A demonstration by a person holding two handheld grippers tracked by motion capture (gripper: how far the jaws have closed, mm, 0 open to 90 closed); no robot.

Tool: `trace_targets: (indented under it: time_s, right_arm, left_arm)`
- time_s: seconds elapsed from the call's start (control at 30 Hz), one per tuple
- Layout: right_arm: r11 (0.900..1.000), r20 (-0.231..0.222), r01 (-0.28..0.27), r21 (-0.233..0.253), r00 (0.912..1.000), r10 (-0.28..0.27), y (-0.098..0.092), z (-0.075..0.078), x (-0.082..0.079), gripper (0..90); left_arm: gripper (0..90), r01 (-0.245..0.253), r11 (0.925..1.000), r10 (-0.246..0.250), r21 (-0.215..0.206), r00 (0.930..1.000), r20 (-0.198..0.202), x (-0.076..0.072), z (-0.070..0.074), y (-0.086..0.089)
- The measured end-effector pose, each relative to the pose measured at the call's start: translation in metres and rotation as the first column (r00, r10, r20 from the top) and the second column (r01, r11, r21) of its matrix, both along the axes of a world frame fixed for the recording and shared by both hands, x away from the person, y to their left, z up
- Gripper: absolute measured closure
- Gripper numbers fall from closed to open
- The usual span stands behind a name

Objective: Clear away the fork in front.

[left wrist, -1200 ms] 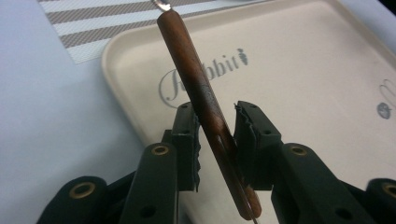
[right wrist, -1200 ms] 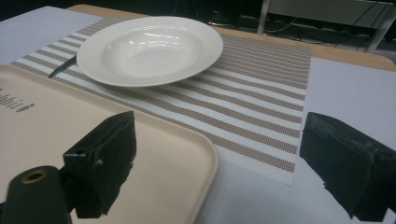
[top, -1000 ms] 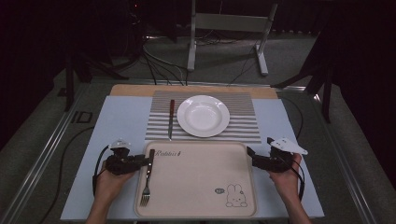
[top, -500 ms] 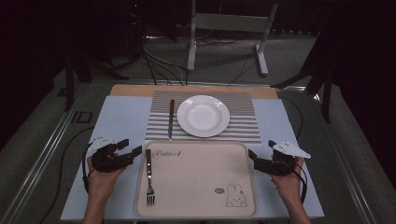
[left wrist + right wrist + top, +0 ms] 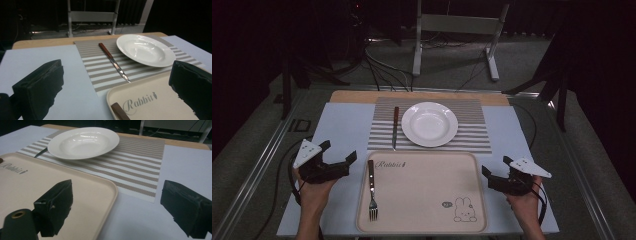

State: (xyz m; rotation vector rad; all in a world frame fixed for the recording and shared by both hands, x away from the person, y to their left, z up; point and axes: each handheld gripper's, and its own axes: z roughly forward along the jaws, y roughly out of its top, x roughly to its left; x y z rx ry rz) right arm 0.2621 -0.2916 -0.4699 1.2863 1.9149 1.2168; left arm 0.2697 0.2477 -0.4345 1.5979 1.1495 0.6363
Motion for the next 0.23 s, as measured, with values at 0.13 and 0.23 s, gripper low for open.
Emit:
trace_targets:
  time_s: [0.13,0.23]
  right_arm:
    - [1.000,0.007,0.011,0.012,0.9999,-0.011,-0.0048,0.0002,-0.0064,11.0]
    - [1.000,0.012,0.016,0.015,0.9998,-0.016,-0.0070,-0.0001,-0.0096,11.0]
  left_arm:
    - [0.0,-0.018,0.9998,0.018,-0.001,0.9998,0.013,-0.0018,0.0005,0.0040]
    - [0.0,-0.020,0.9998,0.020,-0.001,0.9997,0.014,-0.0018,-0.0001,0.0054]
